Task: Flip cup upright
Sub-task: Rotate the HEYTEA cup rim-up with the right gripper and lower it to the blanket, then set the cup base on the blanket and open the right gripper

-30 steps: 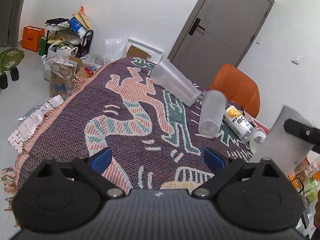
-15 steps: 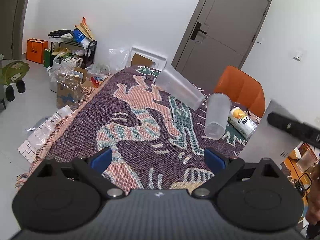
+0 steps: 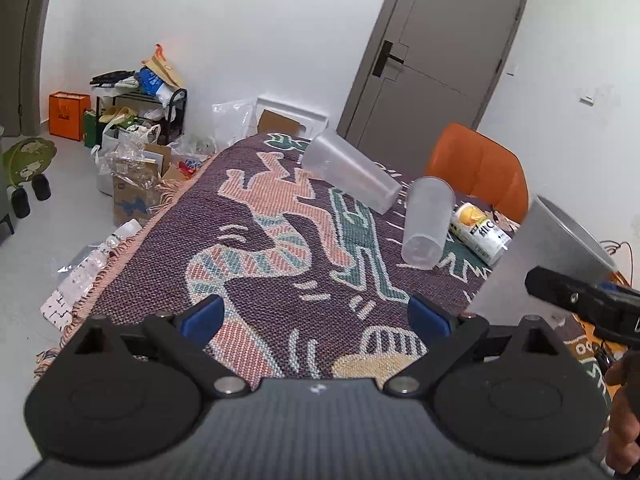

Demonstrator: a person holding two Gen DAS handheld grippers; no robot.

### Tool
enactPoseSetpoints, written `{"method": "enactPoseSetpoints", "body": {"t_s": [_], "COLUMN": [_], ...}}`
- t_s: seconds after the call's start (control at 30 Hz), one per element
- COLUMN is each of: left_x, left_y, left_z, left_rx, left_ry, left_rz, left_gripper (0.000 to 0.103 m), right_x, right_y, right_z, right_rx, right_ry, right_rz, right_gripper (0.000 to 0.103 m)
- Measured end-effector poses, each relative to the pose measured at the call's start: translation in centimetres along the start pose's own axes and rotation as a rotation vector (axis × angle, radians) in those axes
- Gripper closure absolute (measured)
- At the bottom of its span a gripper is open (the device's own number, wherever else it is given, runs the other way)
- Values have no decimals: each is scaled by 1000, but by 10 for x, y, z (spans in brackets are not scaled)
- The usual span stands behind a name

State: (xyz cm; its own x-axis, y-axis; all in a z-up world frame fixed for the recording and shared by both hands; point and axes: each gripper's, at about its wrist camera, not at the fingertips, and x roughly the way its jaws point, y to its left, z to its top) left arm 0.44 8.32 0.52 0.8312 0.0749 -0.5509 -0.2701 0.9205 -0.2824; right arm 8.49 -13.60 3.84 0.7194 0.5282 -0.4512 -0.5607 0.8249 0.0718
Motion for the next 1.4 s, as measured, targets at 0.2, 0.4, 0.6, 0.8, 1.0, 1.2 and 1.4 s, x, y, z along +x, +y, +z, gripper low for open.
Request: {"method": "enactPoseSetpoints", "body": {"t_s": [0.2, 0.4, 0.6, 0.8, 1.0, 1.2, 1.4], "left_x": [-8, -21, -31, -44, -55, -67, -74], "left_y": [-12, -26, -40, -51, -55, -54, -53], "left_z": [-6, -13, -22, -32, -43, -49, -53], "left_rx": [45, 102, 150, 209, 231, 233, 243], "left_ry": [-3, -15, -16, -13, -7, -15, -14], "left_rz": [-5, -25, -49, -69, -77, -76, -72], "left_gripper": [6, 6, 6, 6, 6, 6, 6], "right_x": [-17, -39, -60, -76, -91, -105, -114], "right_y": [-4, -11, -21, -26, -25, -21, -17], "right_z": [-14, -23, -36, -48, -59, -64, -67], "right_rx": [28, 57, 90, 116, 121, 119, 119], "right_ry": [21, 14, 5, -3, -8, -17, -23], "right_rz": [14, 16, 2, -4, -7, 2, 15], "right_gripper": [0, 0, 0, 0, 0, 0, 0]}}
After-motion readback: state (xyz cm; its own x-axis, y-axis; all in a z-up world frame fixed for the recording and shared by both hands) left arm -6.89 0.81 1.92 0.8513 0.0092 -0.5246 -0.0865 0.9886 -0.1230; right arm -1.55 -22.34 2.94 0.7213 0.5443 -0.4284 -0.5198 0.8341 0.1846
